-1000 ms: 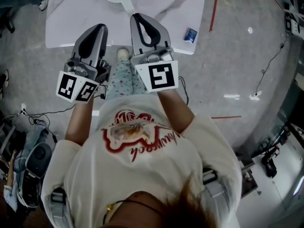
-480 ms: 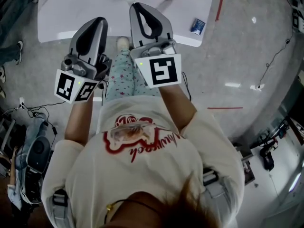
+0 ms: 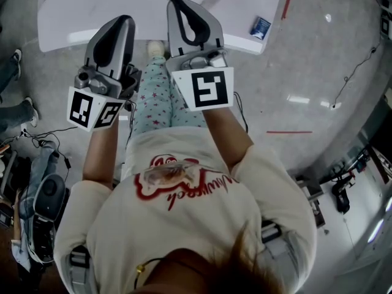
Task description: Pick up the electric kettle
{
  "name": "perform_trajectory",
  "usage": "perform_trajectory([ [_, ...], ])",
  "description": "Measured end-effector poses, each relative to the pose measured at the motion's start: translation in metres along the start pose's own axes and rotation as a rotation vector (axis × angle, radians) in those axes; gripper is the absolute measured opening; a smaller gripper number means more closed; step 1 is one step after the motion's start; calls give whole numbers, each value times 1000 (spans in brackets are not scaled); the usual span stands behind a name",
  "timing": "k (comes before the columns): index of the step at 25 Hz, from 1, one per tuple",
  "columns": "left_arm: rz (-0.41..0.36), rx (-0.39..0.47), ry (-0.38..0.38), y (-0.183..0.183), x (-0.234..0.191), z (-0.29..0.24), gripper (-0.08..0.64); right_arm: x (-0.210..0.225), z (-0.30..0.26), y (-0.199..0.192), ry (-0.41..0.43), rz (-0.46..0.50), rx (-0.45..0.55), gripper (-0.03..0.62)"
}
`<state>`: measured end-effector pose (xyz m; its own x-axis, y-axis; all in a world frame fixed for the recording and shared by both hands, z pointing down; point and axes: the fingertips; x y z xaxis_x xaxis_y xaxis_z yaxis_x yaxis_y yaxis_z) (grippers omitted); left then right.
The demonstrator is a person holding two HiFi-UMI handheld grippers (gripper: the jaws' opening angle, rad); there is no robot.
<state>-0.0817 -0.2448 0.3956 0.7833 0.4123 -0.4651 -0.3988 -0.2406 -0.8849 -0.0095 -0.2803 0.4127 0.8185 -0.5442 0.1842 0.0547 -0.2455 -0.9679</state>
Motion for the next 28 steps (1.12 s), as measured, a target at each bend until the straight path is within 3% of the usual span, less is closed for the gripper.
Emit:
perform_trajectory([
  [28, 29, -74, 11, -70, -39, -1, 12, 18, -15, -85, -126, -14, -58, 19],
])
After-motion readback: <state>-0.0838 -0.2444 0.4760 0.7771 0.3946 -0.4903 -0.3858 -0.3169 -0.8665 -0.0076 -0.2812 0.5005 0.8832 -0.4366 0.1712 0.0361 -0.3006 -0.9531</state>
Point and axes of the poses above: the fingertips, and each gripper's own axes: z backward along the fingers, x to its right, y out of its top, and after that the axes turned 4 degrees about y, right-handed
